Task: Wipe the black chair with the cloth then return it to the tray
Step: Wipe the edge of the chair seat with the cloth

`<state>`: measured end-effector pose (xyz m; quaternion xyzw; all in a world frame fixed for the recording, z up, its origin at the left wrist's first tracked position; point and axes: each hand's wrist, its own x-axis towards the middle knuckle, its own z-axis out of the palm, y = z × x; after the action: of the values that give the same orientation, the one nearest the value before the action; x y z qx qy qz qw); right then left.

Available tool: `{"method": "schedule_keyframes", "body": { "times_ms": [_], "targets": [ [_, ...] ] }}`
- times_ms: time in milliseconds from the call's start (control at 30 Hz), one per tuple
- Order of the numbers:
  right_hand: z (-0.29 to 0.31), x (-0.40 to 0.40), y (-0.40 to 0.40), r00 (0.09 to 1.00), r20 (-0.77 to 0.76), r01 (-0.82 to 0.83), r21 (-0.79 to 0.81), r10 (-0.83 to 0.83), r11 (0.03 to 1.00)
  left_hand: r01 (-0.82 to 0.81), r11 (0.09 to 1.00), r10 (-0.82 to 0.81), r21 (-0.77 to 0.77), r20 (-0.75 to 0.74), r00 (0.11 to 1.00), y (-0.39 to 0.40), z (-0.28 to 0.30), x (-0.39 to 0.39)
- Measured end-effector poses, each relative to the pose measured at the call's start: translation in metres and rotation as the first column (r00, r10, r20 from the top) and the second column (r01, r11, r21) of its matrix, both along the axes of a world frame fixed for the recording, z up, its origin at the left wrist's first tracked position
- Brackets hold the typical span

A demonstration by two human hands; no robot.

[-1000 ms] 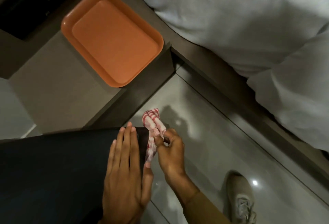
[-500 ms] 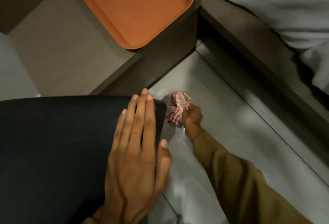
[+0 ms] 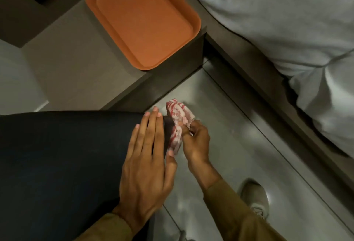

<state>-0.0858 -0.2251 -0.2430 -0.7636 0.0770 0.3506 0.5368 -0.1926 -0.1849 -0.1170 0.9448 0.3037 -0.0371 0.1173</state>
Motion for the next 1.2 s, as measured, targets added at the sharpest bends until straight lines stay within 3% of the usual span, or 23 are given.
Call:
{"method": "schedule_keyframes", "body": {
  "times_ms": [333,433,633,767,933,1100,1200],
  "targets": [
    [-0.060,0.022,0.019,0.976,-0.175,0.106,-0.137,-0.130,0.985,0.008,1.000,-0.008,-0.001,0.099,0.995,0.000,-0.007,-0.003],
    [-0.047,0.017,0.016,0.974,-0.218,0.060,-0.028,-0.064,0.998,0.002,1.000,-0.002,0.000,0.092,0.996,0.000,-0.008,-0.005],
    [0.011,-0.005,-0.001,0.999,-0.010,0.040,0.028,-0.040,0.999,0.003,1.000,-0.003,-0.014,0.037,0.999,-0.001,0.001,-0.003],
    [0.008,-0.011,0.002,0.995,0.064,0.075,0.025,-0.076,0.997,-0.003,1.000,0.004,-0.022,0.040,0.999,-0.002,0.002,-0.001],
    [-0.041,0.000,0.008,1.000,0.001,0.009,-0.139,-0.009,0.990,0.011,1.000,-0.009,-0.015,0.091,0.996,0.000,-0.005,-0.004],
    [-0.049,0.010,0.012,0.994,-0.054,-0.099,-0.087,0.095,0.991,0.016,1.000,-0.016,0.000,0.100,0.995,0.002,-0.011,-0.006],
    [-0.018,0.004,0.008,0.998,-0.055,-0.008,-0.054,0.005,0.998,0.013,1.000,-0.013,-0.002,0.073,0.997,0.002,-0.005,-0.006]
  ]
}}
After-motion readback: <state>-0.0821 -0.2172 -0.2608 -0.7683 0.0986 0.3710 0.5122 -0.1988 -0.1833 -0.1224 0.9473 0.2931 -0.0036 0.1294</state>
